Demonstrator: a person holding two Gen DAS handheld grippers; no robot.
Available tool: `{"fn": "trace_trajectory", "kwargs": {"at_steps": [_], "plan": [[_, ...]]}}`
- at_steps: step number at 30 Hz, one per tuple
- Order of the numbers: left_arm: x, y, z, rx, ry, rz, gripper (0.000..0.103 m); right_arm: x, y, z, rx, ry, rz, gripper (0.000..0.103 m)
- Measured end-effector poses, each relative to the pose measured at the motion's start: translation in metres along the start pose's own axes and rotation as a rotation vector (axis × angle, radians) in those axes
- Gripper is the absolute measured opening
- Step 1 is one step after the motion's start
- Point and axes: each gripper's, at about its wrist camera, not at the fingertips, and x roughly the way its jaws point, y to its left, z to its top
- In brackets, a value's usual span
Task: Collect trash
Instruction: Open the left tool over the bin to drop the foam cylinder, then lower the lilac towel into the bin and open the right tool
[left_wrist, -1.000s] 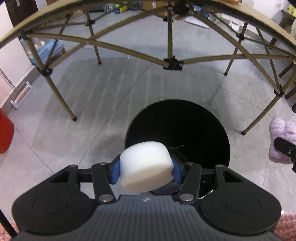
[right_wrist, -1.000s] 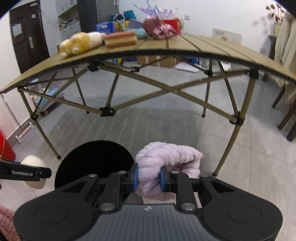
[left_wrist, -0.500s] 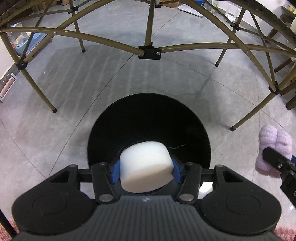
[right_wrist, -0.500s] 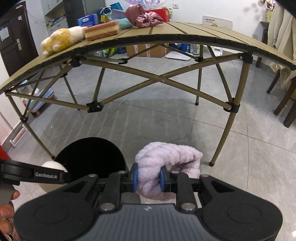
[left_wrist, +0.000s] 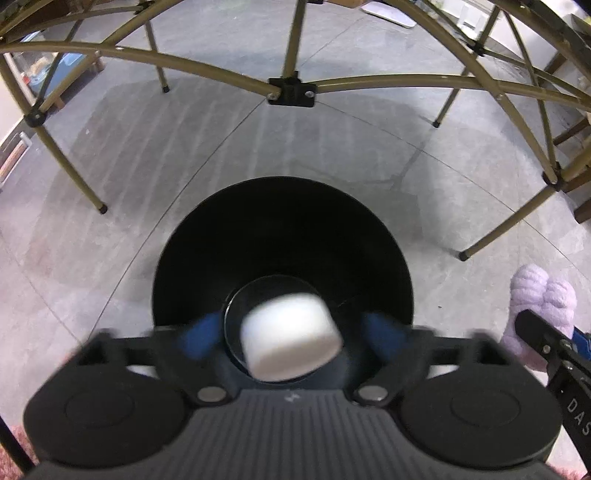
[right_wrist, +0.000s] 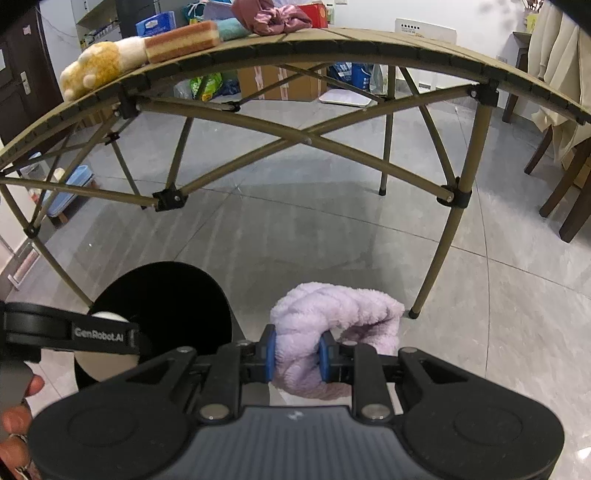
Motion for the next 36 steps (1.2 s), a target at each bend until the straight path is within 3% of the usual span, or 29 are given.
{"fn": "trace_trajectory", "kwargs": {"at_steps": [20,36], "plan": [[-0.009,0.011,0.002,0.031,-0.019,0.016,0.103,0.0,0.004,-0.001,-0.021,-0.002,0.014,0.022],[-0.023,0.082,-0.001,-0.009,-0.061,0.109,0.103,0.001,0.054,0.002,-0.098,0.009,0.111,0.022]]}}
